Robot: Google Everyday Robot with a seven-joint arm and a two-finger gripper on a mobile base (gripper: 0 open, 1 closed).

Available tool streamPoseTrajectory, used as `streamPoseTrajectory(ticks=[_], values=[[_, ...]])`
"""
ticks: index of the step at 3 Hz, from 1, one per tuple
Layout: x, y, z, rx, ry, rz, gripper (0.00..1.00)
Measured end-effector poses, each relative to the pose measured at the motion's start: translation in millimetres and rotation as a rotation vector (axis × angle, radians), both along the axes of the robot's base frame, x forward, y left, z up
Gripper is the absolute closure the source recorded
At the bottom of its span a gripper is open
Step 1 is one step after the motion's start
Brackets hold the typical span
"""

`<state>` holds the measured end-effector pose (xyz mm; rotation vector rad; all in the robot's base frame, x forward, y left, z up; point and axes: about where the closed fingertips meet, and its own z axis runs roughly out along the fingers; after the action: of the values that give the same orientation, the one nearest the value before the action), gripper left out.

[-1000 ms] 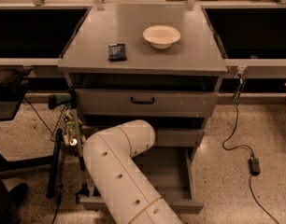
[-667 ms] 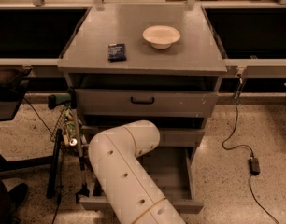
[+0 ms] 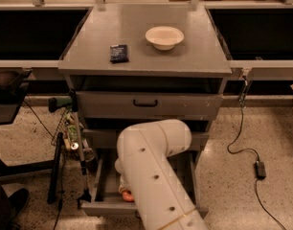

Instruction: Pick apple from bottom drawer and place on counter

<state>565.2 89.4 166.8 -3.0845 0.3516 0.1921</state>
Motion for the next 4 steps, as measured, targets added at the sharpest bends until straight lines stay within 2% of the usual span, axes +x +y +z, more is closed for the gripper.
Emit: streamPoseTrajectory(ticks=[2,4], values=[[-1.8,-101.9,75.5,0.002,0.027,-0.198,1.00],[-23.6,-201.0,145.7,-0.082,0.058,-0.399,1.00]])
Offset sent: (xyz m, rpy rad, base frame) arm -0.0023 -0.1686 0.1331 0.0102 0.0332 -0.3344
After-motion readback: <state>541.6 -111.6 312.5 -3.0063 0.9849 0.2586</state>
